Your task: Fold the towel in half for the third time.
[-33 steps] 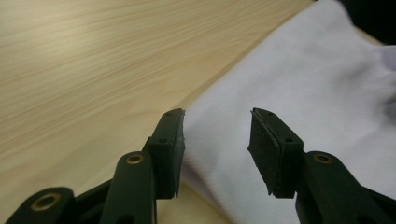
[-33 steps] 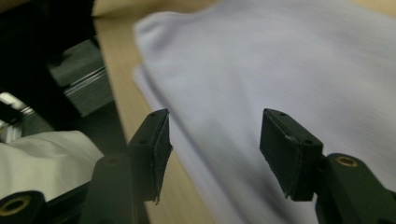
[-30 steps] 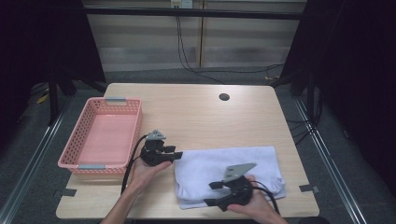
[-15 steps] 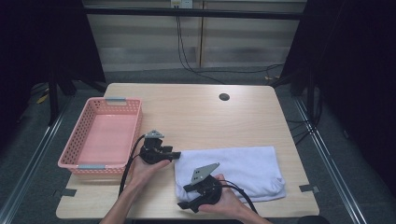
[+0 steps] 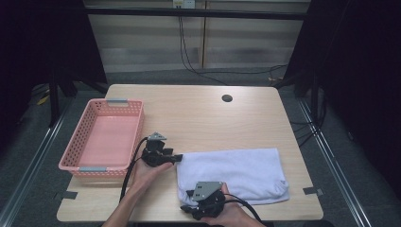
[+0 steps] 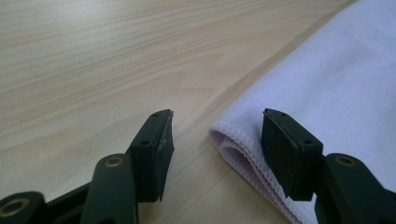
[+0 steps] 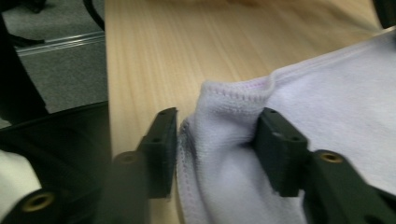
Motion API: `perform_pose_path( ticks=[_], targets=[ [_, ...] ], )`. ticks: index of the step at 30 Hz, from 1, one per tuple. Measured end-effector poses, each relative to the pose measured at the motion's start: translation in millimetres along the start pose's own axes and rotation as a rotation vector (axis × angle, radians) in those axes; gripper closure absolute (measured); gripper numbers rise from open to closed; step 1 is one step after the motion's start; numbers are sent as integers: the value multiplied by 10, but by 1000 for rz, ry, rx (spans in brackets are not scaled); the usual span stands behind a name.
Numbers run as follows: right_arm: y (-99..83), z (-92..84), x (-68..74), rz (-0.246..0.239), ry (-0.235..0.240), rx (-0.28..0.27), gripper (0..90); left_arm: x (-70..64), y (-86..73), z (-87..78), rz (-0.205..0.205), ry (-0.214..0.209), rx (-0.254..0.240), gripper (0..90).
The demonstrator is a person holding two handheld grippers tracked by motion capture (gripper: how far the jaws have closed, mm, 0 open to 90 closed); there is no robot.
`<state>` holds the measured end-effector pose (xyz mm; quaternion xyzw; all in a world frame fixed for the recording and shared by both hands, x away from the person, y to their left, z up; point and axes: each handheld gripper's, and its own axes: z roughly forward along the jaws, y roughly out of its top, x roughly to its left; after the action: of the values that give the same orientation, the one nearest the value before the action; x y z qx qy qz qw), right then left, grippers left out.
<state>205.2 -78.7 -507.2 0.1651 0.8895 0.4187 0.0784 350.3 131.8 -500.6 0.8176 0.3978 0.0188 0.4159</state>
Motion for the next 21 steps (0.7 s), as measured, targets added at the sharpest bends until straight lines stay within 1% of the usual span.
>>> perform_pose_path(
  ticks=[1, 2, 3, 4, 5, 6, 7, 8, 9, 10, 11, 12, 13, 14, 15, 16, 17, 18, 19, 20, 21],
  targets=[
    [3, -6, -15, 3, -17, 1, 629, -5, -12, 20, 10, -2, 9, 443],
    [4, -10, -32, 3, -28, 4, 679, -5, -12, 20, 10, -2, 9, 466],
    [6, -13, -50, 17, -29, 4, 704, -15, -9, 30, 21, -35, 21, 520],
    [14, -15, -77, 37, -21, 6, 733, -16, -10, 39, 37, -56, 27, 598],
    [21, -18, -104, 64, -15, 10, 760, -26, -10, 47, 43, -67, 30, 679],
    [24, -19, -134, 93, -2, 9, 766, -36, -4, 43, 53, -67, 34, 738],
    [29, -21, -150, 116, 9, 8, 776, -36, 10, 36, 52, -82, 30, 779],
    [38, -27, -157, 115, 11, 15, 787, -24, 24, 20, 37, -100, 26, 823],
    [52, -29, -162, 117, 12, 15, 789, -19, 33, 6, 21, -110, 9, 837],
    [52, -29, -162, 117, 12, 15, 789, -19, 33, 6, 21, -110, 9, 843],
    [82, -46, -194, 135, 24, 9, 794, 0, 50, -34, 7, -125, -20, 846],
    [82, -46, -194, 135, 24, 9, 794, 0, 50, -34, 7, -125, -20, 848],
    [118, -86, -238, 151, 39, -13, 798, -1, 77, -72, -1, -132, -36, 850],
    [118, -86, -238, 151, 39, -13, 798, -1, 77, -72, -1, -132, -36, 851],
    [166, -144, -273, 164, 46, -34, 799, -5, 101, -99, -8, -135, -53, 852],
    [166, -144, -273, 164, 46, -34, 799, 3, 116, -119, -14, -147, -62, 852],
    [225, -202, -309, 181, 49, -64, 799, 2, 176, -168, -28, -152, -82, 852],
    [225, -202, -309, 181, 49, -64, 799, 2, 176, -168, -28, -152, -82, 853],
    [292, -256, -339, 190, 45, -93, 799, 16, 237, -228, -63, -185, -124, 853],
    [292, -256, -339, 190, 45, -93, 799, 16, 237, -228, -63, -185, -124, 853],
    [354, -299, -366, 201, 47, -125, 799, 6, 285, -278, -65, -175, -134, 853]
  ],
)
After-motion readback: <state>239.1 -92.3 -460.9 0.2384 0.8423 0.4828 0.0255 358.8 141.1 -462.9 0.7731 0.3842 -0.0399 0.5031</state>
